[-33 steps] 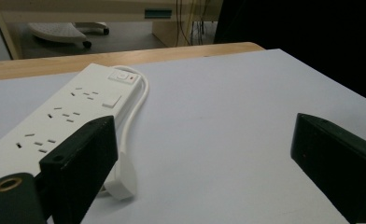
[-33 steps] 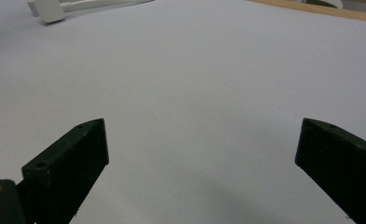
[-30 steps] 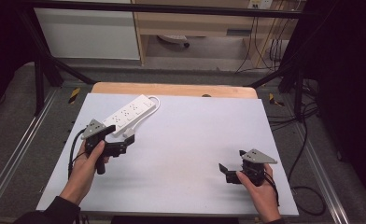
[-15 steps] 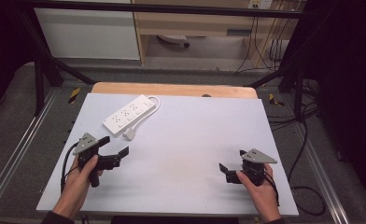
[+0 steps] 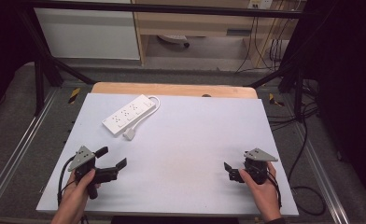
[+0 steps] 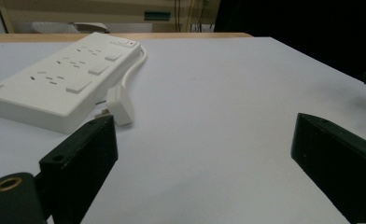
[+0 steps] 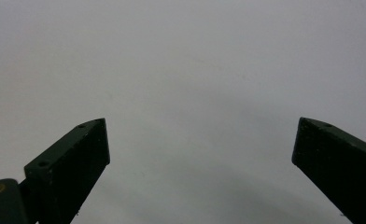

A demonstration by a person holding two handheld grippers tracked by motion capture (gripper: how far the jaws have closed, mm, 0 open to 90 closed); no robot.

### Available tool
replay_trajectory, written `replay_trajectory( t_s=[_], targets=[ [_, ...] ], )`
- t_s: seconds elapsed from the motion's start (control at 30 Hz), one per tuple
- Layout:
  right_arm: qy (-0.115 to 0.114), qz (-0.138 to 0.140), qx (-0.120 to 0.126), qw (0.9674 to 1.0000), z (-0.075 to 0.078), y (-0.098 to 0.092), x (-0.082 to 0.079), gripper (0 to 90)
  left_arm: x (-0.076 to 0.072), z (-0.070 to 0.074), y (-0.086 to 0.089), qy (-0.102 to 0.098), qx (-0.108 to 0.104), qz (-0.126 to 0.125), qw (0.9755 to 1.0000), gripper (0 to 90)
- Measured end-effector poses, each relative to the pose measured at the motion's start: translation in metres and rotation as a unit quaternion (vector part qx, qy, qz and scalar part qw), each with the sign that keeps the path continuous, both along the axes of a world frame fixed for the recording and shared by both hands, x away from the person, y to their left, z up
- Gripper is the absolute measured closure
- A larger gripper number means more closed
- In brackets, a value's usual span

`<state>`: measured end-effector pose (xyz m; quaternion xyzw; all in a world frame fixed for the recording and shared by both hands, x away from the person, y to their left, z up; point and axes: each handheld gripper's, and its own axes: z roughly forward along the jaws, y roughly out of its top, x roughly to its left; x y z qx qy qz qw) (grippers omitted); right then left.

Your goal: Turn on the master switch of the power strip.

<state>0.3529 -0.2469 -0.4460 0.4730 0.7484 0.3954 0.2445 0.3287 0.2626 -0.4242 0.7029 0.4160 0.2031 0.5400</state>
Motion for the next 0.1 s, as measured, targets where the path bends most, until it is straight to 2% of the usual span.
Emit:
replay_trajectory(
  t_s=[0.07,0.1],
  targets=[
    [0.014,-0.013,-0.012,0.9997,-0.0050,-0.0021,0.0035,4.5,-0.0016,0.0000,-0.0025,-0.003,0.021,0.002,0.9998,6.5],
    [0.020,-0.016,-0.018,0.9995,-0.0072,-0.0027,0.0061,4.3,-0.0015,0.0005,-0.0036,-0.004,0.022,0.003,0.9997,6.5]
  ],
)
